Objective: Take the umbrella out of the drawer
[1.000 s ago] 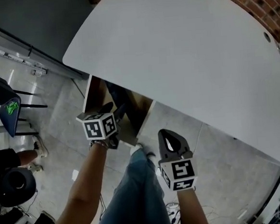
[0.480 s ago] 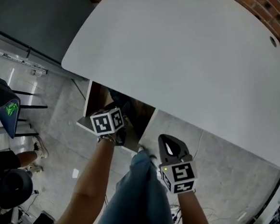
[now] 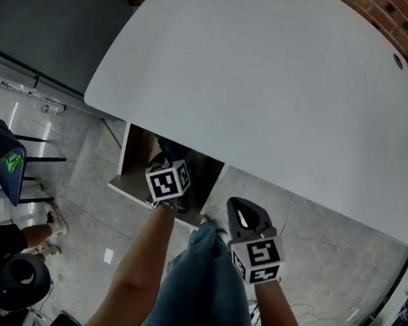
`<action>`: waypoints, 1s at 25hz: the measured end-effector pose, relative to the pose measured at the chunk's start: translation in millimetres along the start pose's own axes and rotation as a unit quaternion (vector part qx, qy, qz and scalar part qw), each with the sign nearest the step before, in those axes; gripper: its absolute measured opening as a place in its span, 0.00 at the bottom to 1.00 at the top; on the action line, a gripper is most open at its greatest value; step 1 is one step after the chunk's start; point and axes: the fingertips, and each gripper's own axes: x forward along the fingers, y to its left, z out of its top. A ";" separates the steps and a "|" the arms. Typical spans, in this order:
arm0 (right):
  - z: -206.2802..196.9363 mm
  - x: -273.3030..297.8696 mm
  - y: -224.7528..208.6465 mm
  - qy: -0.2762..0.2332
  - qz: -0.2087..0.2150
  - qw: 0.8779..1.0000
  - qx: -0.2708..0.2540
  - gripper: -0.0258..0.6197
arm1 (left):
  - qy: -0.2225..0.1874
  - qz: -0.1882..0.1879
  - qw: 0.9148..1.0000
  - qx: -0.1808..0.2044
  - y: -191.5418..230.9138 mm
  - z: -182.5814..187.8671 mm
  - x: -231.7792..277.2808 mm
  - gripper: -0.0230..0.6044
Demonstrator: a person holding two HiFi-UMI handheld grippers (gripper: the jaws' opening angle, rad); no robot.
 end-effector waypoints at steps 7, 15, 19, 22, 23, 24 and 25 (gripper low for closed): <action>-12.4 1.7 -9.2 0.006 -0.007 1.000 0.006 0.03 | 0.019 -0.019 0.999 -0.046 0.3 -0.6 23.3 0.60; -6.9 7.3 -11.3 -0.001 -0.008 1.000 0.009 0.03 | 0.002 -0.024 0.998 -0.058 0.7 0.7 27.4 0.61; -5.7 5.8 -7.1 -0.002 -0.005 1.000 0.009 0.03 | 0.001 -0.027 0.997 -0.065 0.9 1.2 23.7 0.58; -5.9 -1.2 -3.2 0.001 -0.004 1.000 0.011 0.03 | 0.022 -0.035 0.996 -0.077 -1.6 0.2 18.7 0.50; -6.0 -4.3 -2.0 0.003 -0.003 1.000 0.012 0.03 | 0.025 -0.038 0.996 -0.081 -1.7 0.6 16.3 0.49; -6.0 -7.5 -1.2 0.004 -0.004 1.000 0.013 0.03 | 0.027 -0.041 0.995 -0.085 -1.6 1.4 13.4 0.49; -6.3 -10.8 -1.4 0.006 -0.005 1.000 0.014 0.03 | 0.027 -0.043 0.995 -0.087 -1.6 2.6 10.5 0.48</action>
